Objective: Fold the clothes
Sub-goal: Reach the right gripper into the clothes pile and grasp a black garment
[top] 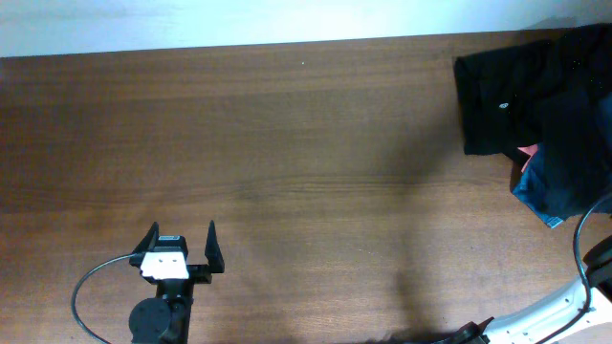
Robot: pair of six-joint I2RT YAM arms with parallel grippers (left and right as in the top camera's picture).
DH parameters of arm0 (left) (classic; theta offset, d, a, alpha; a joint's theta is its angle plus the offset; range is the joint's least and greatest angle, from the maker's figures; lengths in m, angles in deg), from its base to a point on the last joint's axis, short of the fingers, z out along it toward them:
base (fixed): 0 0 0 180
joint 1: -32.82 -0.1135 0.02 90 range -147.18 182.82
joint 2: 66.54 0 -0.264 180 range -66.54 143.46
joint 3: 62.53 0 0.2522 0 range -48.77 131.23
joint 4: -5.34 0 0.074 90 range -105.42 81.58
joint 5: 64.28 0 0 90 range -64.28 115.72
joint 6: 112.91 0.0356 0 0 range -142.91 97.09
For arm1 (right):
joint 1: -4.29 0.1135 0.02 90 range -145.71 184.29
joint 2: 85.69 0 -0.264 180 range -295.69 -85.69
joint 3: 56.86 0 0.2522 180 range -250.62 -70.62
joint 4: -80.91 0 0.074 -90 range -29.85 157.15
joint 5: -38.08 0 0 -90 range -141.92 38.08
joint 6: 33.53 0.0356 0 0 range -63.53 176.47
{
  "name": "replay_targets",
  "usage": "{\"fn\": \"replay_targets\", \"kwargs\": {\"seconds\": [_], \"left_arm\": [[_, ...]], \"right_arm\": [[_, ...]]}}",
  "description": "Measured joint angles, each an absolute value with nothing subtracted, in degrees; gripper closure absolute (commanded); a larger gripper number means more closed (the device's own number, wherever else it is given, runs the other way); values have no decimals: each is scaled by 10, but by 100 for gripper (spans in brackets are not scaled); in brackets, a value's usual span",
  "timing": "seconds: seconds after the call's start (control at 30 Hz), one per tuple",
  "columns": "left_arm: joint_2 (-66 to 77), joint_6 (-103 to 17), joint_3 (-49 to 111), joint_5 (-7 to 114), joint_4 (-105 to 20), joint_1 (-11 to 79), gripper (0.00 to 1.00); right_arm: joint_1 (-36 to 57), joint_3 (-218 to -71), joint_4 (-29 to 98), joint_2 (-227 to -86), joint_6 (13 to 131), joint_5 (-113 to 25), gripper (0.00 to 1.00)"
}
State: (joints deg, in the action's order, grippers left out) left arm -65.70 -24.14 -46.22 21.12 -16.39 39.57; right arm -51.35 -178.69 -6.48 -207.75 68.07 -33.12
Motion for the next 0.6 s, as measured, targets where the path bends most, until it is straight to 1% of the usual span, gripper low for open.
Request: {"fn": "replay_targets", "kwargs": {"seconds": [0.23,0.4,0.43,0.47,0.5,0.53,0.57,0.6], "left_arm": [[-657,-242,-462,211,-164,396,1],[-657,-241,-462,211,-164,396,1],[-657,-241,-462,211,-164,396,1],[-657,-241,-462,211,-164,396,1],[-657,-241,-462,211,-164,396,1],[-657,-241,-462,211,-164,396,0],[-657,-241,-462,211,-164,396,1],[-657,-241,-462,211,-164,396,1]], "right_arm": [[-531,-1712,3,-2078,685,-320,1],[-533,-1645,67,-2078,686,-298,7],[-532,-1637,75,-2078,687,-295,11],[-530,-1632,81,-2078,685,-294,18],[-529,-1630,85,-2078,686,-292,28],[-526,-1630,89,-2078,685,-291,46],[-524,-1629,93,-2078,684,-289,70],[-522,-1629,95,-2078,687,-287,83]]}}
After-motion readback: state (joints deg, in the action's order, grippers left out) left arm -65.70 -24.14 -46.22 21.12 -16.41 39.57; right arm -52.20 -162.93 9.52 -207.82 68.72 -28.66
